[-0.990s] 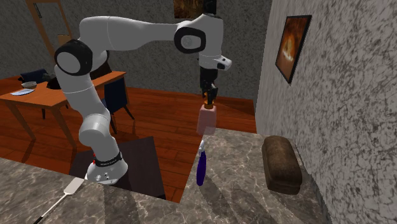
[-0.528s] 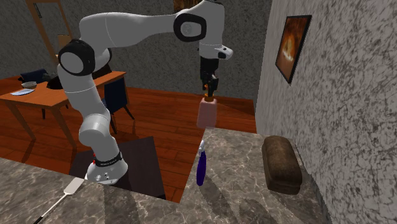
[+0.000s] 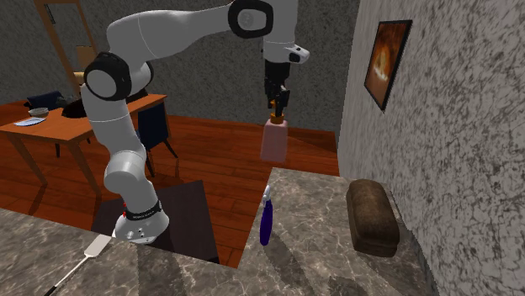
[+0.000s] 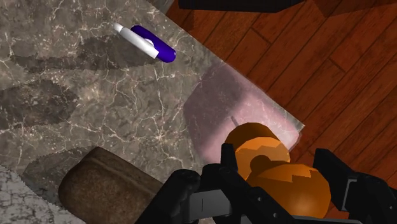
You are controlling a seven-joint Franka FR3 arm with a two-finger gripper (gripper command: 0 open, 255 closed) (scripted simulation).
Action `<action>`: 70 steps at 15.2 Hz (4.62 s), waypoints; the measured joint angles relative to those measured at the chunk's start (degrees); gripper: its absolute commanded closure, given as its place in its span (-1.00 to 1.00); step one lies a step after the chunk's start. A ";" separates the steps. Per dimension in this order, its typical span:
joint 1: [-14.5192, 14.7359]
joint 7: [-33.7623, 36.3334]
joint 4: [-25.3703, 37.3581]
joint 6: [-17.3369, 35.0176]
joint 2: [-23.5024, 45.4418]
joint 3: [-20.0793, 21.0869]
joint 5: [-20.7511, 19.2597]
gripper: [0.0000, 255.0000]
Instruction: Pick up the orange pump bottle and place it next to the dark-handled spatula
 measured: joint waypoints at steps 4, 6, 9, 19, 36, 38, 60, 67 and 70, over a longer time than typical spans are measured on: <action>0.18 0.34 -1.02 -1.13 -2.27 0.13 -0.66 1.00; 0.29 0.48 -5.24 -0.97 -6.54 0.32 -1.94 1.00; 0.40 1.37 -13.55 -0.05 -14.34 1.24 -4.07 1.00; -1.53 3.91 -32.13 -3.43 -36.93 4.46 -8.13 1.00; -6.97 2.38 -45.00 -22.55 -68.89 5.96 -12.02 1.00; -7.45 1.88 -44.29 -25.97 -71.59 5.91 -12.50 1.00; -46.82 -61.52 -30.56 -48.19 -80.02 -4.14 -39.69 1.00; -50.59 -80.82 -24.10 -48.19 -78.00 -10.05 -53.92 1.00; -50.80 -81.22 -26.38 -47.94 -80.39 -10.61 -55.32 1.00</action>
